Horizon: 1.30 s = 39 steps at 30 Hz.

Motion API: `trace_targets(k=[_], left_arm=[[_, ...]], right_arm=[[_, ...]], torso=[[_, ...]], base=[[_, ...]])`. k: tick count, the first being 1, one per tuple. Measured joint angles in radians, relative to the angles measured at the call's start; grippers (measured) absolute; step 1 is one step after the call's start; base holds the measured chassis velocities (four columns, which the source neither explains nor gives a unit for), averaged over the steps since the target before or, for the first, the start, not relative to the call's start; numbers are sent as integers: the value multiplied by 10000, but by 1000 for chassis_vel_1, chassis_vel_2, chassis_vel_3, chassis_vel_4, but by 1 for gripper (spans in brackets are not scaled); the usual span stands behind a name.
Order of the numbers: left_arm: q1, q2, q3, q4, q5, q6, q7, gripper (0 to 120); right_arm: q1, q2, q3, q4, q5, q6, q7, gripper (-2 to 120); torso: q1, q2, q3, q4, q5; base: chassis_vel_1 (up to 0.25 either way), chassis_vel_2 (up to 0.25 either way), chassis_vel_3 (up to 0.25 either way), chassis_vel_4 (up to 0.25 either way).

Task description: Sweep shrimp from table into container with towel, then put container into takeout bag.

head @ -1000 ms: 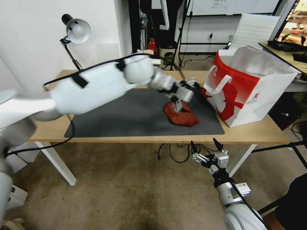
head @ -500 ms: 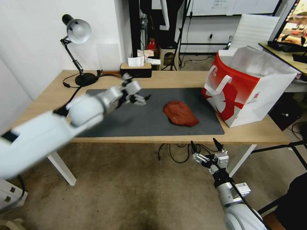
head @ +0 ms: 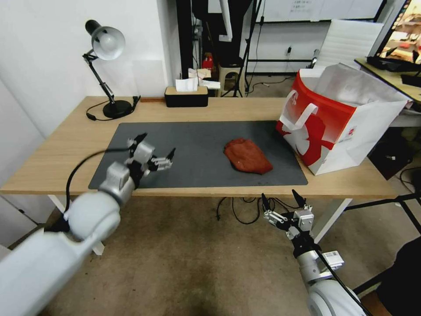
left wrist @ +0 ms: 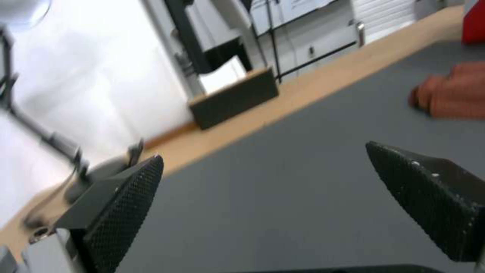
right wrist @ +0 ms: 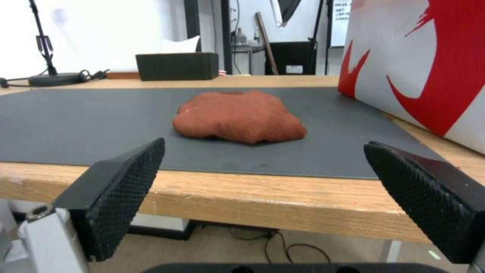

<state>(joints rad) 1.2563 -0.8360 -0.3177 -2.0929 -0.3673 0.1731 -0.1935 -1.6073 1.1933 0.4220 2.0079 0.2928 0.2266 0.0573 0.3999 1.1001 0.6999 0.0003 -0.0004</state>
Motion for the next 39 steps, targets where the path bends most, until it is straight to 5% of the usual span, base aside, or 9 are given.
trace_targets(k=[3,6,14,22,39], left_arm=[[837,-498,-548,-177,523,-266,126,100],[2542,-1542,-1512,-409,1647,-868,417,100],[4447,-2677,-2142,-193,2436,-2022,595,100],[4699,-3260,-2004,62,2438,-2318,701,100],[4454,-3320,-1893,205,2154,-2492,869,100]], right_arm=[[-2,0,-2,0,0,0,-2,100],[-1,0,-1,0,0,0,-1,100],[-1,0,0,0,0,0,-1,100],[-1,0,0,0,0,0,-1,100],[-1,0,0,0,0,0,-1,100]], torso=[[-1,1,-1,-3,9],[0,1,0,-2,8],[0,0,0,-3,2],[2,0,1,-4,4],[2,-2,1,-3,4]], base=[[0,0,0,0],[0,0,0,0],[0,0,0,0],[0,0,0,0],[0,0,0,0]])
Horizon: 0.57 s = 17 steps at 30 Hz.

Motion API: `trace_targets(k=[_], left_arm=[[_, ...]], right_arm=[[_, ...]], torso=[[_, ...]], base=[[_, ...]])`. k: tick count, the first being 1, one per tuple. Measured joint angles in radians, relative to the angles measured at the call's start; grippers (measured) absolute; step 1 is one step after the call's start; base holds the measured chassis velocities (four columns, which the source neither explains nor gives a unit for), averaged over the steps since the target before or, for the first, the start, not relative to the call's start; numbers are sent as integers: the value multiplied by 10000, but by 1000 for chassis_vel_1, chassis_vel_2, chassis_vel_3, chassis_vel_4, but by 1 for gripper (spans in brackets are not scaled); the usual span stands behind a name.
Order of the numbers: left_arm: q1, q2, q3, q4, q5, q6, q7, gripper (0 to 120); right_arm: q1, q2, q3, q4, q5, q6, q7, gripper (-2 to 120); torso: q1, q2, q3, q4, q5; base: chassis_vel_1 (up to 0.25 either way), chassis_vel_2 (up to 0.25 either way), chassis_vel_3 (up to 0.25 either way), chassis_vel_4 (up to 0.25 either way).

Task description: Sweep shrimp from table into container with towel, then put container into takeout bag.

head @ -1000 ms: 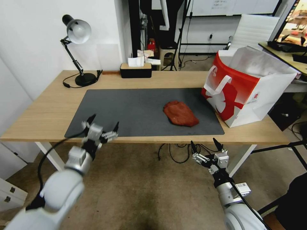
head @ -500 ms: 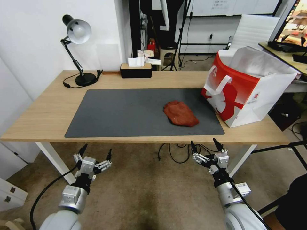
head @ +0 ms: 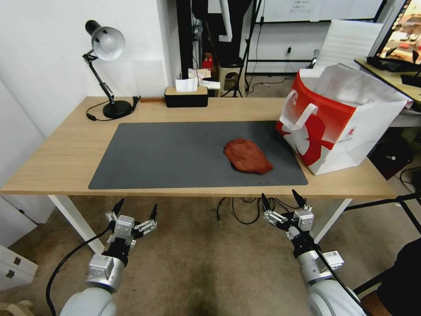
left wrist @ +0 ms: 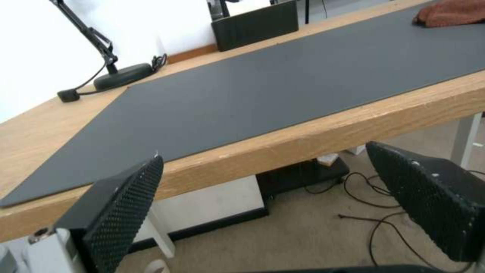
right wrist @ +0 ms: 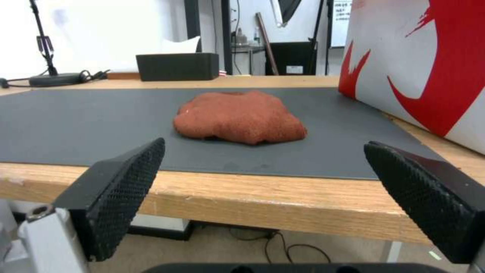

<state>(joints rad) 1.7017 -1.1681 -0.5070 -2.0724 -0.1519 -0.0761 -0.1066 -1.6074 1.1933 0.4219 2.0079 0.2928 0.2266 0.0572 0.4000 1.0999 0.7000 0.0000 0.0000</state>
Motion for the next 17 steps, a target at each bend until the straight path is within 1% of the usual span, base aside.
trace_targets(k=[17], left_arm=[[-25,20,18,1,-15,15,0,100]], right_arm=[[0,0,0,0,0,0,0,100]], torso=[[0,0,0,0,0]], base=[[0,0,0,0]])
